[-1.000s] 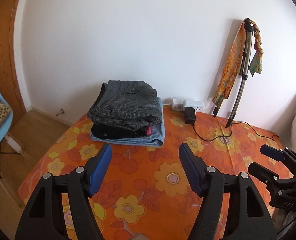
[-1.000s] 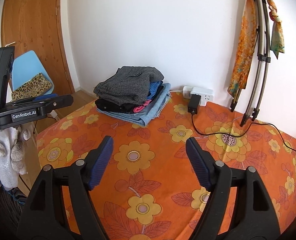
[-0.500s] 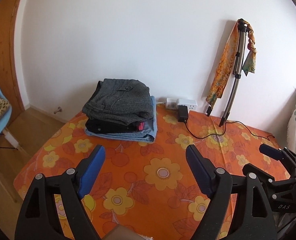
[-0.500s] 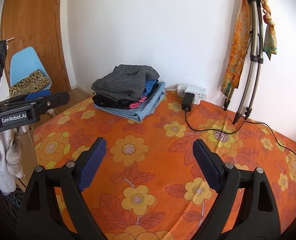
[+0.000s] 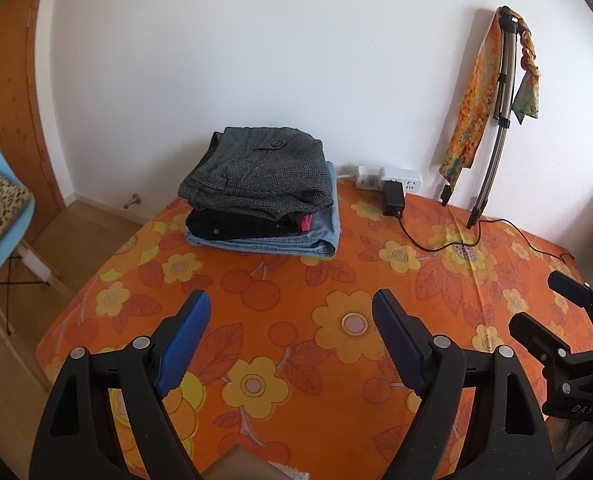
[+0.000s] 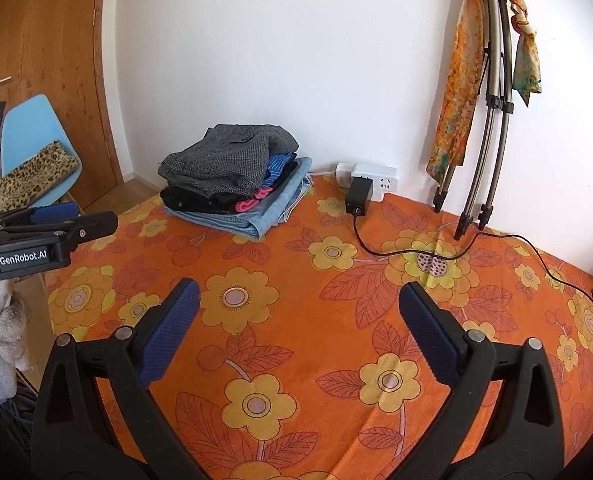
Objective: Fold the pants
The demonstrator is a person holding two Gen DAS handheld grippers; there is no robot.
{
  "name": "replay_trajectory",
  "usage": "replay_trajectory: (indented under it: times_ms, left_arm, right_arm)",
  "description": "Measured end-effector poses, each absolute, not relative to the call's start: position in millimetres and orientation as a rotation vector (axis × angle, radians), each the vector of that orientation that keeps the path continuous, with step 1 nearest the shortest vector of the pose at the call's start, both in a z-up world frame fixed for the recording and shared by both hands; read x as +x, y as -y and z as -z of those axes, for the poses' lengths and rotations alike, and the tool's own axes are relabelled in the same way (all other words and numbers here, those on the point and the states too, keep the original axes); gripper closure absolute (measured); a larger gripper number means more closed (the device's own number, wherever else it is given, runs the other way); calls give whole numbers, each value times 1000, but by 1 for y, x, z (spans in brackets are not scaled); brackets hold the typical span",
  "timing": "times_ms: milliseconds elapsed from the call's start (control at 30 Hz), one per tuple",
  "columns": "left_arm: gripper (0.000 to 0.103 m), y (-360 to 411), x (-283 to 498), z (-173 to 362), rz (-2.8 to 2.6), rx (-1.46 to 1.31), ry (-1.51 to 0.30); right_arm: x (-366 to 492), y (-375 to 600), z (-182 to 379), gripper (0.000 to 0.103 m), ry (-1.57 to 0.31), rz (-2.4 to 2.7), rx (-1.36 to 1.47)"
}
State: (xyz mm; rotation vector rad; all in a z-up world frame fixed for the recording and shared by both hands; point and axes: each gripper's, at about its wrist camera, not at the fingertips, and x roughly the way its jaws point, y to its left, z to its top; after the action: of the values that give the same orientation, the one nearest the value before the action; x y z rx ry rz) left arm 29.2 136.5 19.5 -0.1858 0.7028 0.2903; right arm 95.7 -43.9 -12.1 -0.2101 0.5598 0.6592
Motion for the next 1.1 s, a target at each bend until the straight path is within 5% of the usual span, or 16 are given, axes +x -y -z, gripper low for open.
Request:
replay_trajectory:
  times_ms: [1100]
  left_arm:
    - [20,-138,27,-27,-293,-183,-669]
  right_arm:
    - [98,42,18,2,-589,-654,-189]
